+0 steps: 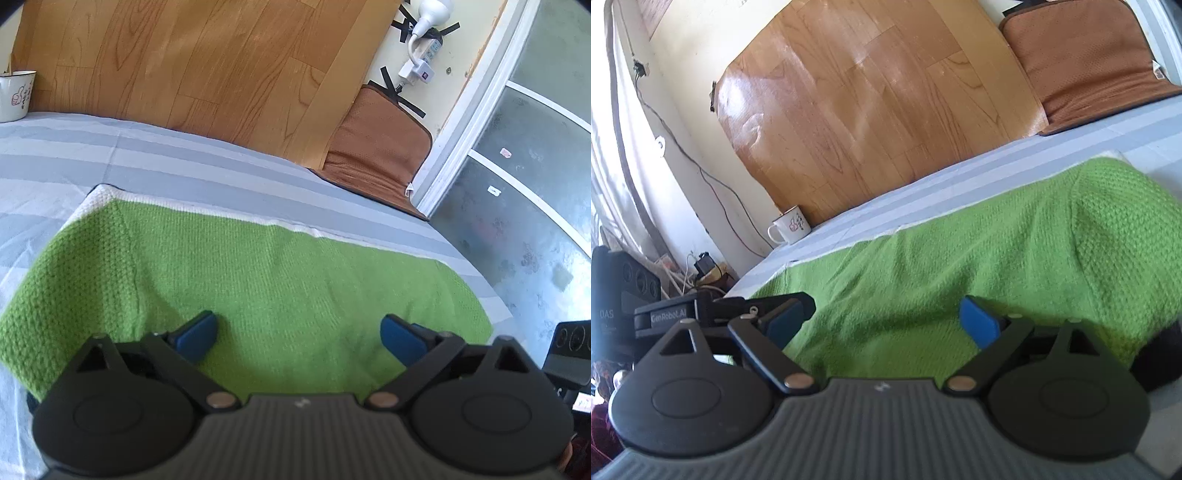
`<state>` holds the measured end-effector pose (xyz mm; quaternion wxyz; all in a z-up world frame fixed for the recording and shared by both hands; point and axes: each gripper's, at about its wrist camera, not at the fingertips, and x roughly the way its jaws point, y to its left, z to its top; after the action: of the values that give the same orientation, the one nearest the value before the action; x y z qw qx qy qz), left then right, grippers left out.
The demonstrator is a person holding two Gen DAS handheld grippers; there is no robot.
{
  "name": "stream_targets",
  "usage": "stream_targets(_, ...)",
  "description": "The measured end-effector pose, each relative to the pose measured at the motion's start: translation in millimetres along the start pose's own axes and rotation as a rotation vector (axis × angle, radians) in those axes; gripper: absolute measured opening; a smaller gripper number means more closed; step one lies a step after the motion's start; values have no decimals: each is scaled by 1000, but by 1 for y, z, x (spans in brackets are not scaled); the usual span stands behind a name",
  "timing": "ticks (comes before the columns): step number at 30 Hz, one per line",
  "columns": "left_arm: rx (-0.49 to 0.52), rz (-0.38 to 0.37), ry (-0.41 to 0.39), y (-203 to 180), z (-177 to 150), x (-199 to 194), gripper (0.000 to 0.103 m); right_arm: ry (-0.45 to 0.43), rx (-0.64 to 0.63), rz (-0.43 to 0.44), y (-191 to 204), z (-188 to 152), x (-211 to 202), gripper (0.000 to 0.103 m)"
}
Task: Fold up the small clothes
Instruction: 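Release the folded sweater and smooth the green top with both grippers, then press both open grippers flat on the folded green sweater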
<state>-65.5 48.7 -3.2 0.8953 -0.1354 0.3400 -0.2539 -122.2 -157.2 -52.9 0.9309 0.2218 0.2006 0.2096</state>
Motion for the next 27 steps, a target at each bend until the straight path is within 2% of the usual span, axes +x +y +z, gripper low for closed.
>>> stream_targets(27, -2, -6, -18, 0, -1, -1, 103, -10, -36, 5, 0, -4, 0, 96)
